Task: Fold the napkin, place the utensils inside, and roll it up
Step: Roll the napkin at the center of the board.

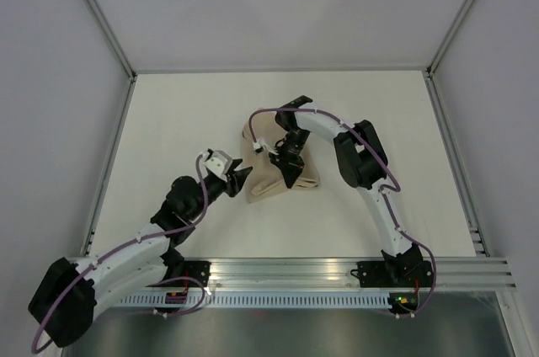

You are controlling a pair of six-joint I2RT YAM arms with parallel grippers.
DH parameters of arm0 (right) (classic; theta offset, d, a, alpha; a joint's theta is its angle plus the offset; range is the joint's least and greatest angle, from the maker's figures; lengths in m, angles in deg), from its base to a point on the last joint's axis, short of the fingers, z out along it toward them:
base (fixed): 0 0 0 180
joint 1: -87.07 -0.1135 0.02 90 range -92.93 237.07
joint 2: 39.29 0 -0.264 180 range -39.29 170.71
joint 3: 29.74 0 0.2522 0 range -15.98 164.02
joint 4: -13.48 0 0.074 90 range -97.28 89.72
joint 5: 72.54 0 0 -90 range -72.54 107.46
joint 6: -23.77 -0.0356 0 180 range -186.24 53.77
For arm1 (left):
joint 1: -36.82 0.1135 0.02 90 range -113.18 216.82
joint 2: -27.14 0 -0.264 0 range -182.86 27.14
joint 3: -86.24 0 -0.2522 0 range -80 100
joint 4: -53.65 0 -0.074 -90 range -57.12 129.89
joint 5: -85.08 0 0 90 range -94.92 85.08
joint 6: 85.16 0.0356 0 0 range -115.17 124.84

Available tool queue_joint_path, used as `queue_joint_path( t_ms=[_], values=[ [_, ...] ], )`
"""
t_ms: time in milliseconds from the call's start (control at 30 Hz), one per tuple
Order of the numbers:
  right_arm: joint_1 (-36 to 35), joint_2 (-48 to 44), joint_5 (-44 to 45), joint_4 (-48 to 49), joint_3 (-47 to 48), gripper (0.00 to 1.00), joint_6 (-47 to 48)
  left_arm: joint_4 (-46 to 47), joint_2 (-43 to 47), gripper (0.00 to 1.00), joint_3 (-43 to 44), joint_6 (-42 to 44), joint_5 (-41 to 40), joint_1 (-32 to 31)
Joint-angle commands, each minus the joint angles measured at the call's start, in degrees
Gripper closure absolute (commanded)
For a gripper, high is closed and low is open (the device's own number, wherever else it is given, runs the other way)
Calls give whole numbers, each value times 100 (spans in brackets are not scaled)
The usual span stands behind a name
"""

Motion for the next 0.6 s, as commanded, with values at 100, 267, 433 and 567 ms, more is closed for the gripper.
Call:
queue_joint_path(
  t_ms=[100, 267, 433, 567],
  values=[
    [16, 762, 453, -65, 208, 87, 175, 634, -1325, 53, 681, 1753, -96, -1023],
    [43, 965, 487, -233, 481, 87, 140, 520, -2108, 53, 911, 2175, -122, -1507],
    [69, 1000, 532, -233, 490, 87, 122, 476, -3004, 52, 1210, 2430, -202, -1710],
    [87, 1009, 549, -224, 481, 87, 96, 616, -3602, 49, 1412, 2694, -290, -1824]
  ],
)
